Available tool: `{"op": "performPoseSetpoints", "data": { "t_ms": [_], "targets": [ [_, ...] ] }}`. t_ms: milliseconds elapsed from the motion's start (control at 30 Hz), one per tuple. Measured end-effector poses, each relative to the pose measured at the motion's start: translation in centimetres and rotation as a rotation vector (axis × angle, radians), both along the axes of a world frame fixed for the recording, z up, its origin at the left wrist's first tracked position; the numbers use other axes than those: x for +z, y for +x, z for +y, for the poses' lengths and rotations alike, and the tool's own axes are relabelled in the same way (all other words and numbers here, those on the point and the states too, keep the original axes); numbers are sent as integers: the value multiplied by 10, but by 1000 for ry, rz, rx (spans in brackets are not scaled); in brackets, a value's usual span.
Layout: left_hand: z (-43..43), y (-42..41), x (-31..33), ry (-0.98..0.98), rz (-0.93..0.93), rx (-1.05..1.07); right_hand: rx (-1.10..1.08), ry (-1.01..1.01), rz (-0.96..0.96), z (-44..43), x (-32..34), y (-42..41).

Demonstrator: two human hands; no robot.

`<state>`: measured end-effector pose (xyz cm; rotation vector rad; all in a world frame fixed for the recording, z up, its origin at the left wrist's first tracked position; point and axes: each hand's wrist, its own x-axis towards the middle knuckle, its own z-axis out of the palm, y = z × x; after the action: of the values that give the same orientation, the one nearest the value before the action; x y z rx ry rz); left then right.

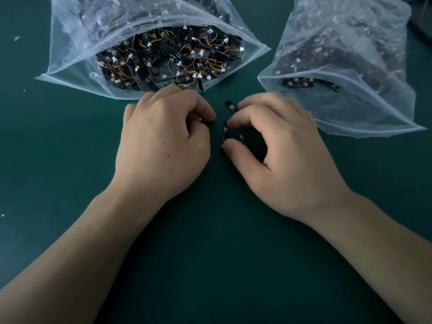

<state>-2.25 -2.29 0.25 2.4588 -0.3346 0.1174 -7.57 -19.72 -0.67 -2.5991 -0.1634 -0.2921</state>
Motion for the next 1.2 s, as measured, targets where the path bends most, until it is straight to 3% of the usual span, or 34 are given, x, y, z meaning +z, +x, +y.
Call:
{"op": "performPoseSetpoints", "data": {
  "t_ms": [367,800,1200],
  "targets": [
    [-2,-5,-2,-68,-34,118,47,-86,62,0,0,0],
    [0,-3,-2,-54,3,84,12,-37,40,0,0,-1],
    [2,0,-1,-283,71,189,-50,-65,39,0,-1,0]
  ]
}}
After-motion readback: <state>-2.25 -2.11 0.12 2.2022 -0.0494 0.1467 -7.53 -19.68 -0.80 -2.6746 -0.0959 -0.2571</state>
